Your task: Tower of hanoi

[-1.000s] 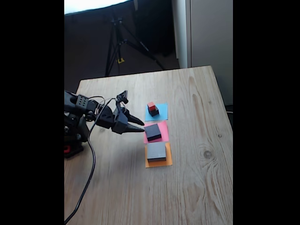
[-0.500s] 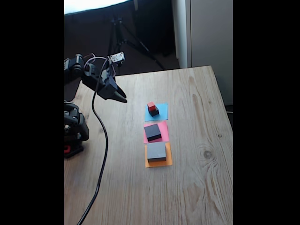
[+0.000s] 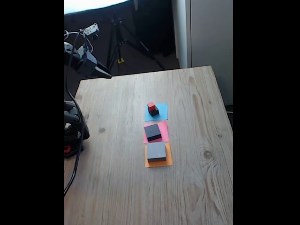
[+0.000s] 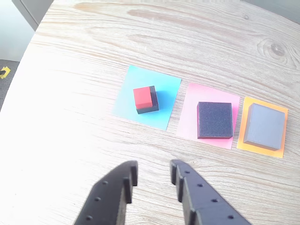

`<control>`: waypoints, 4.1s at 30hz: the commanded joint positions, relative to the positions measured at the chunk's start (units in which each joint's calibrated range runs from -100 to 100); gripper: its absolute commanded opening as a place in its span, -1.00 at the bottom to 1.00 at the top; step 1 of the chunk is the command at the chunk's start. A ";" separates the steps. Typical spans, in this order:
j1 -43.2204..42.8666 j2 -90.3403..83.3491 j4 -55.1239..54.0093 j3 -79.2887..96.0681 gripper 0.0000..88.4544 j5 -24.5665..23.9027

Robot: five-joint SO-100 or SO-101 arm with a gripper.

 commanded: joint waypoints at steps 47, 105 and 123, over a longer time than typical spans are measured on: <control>3.66 5.14 -129.20 99.17 -0.14 19.79; -2.77 63.20 -164.89 74.54 -0.21 19.79; -3.19 64.33 -165.38 74.99 -0.24 19.79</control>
